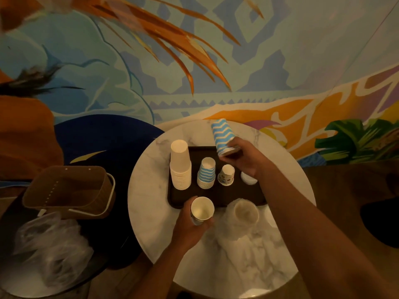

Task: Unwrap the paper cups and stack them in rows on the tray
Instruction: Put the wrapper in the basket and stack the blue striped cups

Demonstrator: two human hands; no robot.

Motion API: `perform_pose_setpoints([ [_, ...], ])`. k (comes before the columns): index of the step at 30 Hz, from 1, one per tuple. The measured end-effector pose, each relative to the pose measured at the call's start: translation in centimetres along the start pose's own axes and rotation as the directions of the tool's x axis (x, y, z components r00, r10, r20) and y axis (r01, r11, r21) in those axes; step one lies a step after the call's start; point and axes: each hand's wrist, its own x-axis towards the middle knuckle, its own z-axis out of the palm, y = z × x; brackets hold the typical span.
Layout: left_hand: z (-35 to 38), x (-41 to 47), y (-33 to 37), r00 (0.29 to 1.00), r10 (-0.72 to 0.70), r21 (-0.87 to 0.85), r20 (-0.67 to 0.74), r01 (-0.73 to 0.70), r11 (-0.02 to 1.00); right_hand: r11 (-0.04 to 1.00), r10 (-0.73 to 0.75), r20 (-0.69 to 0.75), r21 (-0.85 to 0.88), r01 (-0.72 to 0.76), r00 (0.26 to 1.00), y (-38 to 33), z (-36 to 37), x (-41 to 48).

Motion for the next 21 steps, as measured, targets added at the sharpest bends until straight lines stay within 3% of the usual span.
perform_pose_setpoints([
  [3, 0.0, 0.0, 0.0, 1.000, 0.003, 0.008, -0.005, -0.003, 1.000, 0.991, -0.043, -0.090, 0.123, 0.053, 0.995, 1.7, -0.5, 1.8],
  [6, 0.1, 0.1, -0.3, 1.000, 0.004, 0.022, -0.008, -0.004, 1.000, 0.995, -0.093, -0.234, 0.023, 0.101, 0.968, 2.6, 0.1, 3.2],
  [14, 0.3, 0.5, -1.0, 1.000, -0.002, 0.026, 0.009, 0.002, 1.000, 0.953, -0.218, -0.378, -0.281, 0.113, 0.900, 4.1, 1.9, 5.3],
  [21, 0.0, 0.7, -1.1, 1.000, -0.004, 0.004, 0.004, 0.004, 1.000, 0.836, -0.332, -0.354, -0.540, 0.099, 0.874, 5.9, 2.8, 5.1],
])
